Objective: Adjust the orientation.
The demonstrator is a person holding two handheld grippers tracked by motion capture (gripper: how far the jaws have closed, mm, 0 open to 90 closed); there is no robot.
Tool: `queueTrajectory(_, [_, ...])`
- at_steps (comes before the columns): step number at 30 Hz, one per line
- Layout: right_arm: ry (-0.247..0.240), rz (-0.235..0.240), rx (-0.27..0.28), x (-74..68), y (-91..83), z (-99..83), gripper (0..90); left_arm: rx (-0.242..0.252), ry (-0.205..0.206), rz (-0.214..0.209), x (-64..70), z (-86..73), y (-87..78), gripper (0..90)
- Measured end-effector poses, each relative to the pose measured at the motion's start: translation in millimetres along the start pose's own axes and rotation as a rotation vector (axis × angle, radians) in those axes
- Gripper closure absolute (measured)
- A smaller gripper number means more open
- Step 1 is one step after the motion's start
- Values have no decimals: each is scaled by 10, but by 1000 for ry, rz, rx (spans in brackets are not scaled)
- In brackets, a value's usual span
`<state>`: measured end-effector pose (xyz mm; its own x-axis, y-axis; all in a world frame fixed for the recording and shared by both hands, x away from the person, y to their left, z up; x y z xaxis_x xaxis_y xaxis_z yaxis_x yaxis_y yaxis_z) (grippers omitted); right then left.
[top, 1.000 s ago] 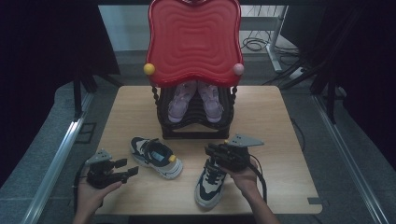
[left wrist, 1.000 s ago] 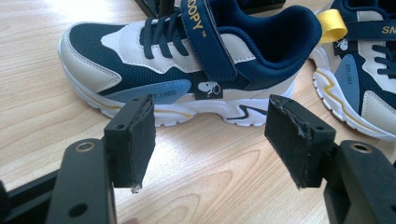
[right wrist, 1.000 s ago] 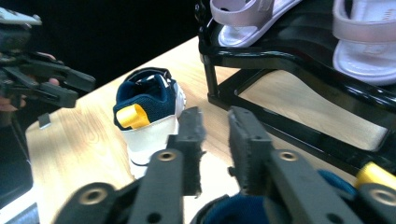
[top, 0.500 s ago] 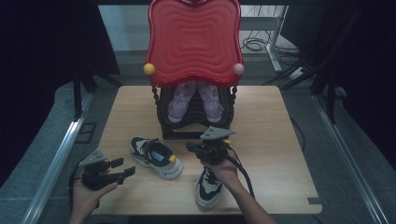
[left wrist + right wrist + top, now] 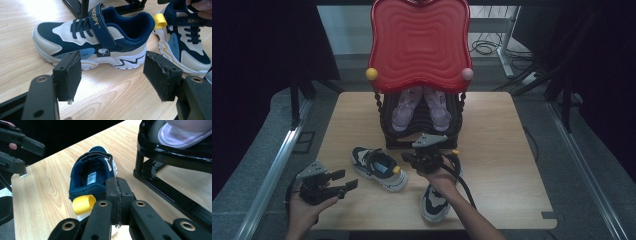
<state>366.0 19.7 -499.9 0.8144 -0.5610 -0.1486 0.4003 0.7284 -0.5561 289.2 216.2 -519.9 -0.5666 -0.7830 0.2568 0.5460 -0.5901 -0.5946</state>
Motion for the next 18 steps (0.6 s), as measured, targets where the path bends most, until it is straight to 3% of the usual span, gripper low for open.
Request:
queueTrajectory(8, [-13, -22, -38, -3, 64, 16, 897, -5, 7, -9, 41, 5, 18, 308])
queueTrajectory(18, [-8, -29, -76, 7, 253, -6, 897, -1, -3, -6, -3, -2, -6, 307])
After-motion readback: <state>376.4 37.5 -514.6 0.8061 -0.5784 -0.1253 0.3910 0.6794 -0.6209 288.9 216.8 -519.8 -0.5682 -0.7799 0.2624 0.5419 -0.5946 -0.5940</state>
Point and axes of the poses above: each handheld gripper's, and its own axes: y roughly forward along the jaws, z roughly out of its top, x roughly to its right, the point moved 10 cm from there along y, roughly forward along the jaws, and after that the axes turned 1 degree about -x, right-handed, at the moved point
